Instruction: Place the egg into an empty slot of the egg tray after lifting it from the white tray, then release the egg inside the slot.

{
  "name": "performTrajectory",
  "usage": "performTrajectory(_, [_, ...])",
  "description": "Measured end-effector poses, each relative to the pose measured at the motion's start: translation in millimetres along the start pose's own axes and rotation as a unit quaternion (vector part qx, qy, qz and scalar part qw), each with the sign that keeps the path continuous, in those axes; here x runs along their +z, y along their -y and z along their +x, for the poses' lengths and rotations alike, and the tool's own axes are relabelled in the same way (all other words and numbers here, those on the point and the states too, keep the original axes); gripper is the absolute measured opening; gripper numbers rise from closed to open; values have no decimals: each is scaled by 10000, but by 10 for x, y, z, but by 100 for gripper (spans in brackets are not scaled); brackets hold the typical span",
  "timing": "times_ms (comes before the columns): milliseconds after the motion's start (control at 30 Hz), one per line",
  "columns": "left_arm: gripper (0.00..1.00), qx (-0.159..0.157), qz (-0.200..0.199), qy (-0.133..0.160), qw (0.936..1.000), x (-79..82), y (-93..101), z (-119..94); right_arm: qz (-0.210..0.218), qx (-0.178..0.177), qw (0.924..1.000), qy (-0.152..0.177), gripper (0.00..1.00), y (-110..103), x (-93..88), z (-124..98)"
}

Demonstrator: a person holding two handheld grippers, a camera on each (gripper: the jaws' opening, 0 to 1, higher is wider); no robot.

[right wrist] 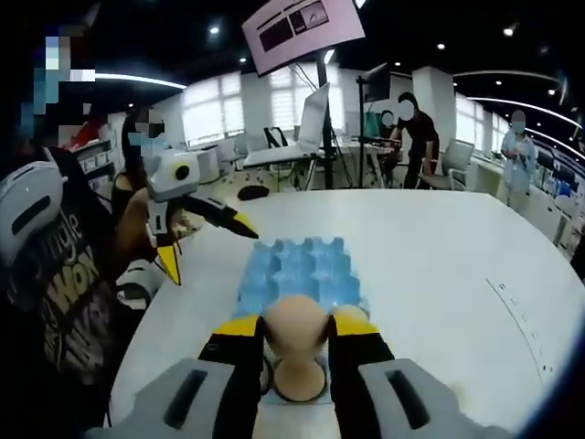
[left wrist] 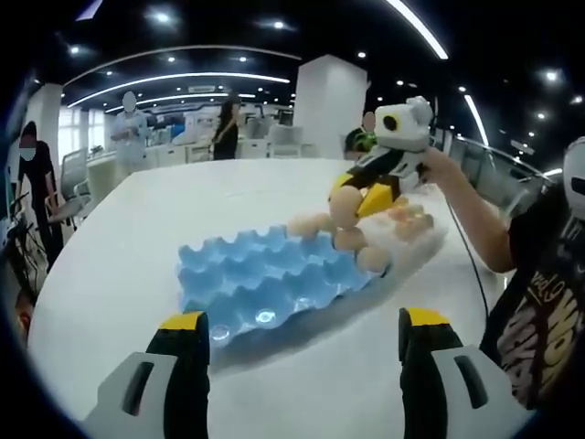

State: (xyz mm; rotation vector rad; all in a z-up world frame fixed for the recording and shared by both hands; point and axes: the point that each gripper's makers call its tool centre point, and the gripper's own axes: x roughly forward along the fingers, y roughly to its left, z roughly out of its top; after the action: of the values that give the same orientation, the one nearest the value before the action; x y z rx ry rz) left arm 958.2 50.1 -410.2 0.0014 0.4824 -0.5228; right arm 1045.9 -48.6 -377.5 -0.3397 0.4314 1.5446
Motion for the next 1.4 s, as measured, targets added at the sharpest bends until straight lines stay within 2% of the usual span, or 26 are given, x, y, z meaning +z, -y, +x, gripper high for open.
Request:
performTrajectory(533, [87,-16,13,12,10000,1,18,-21,-63,202,9996,-192,29,-122,-51,273])
performTrajectory(1400, [86,-14,-23,27,10000,-25,14,-35,-119,60,9973,-729,29,-86,-305,462])
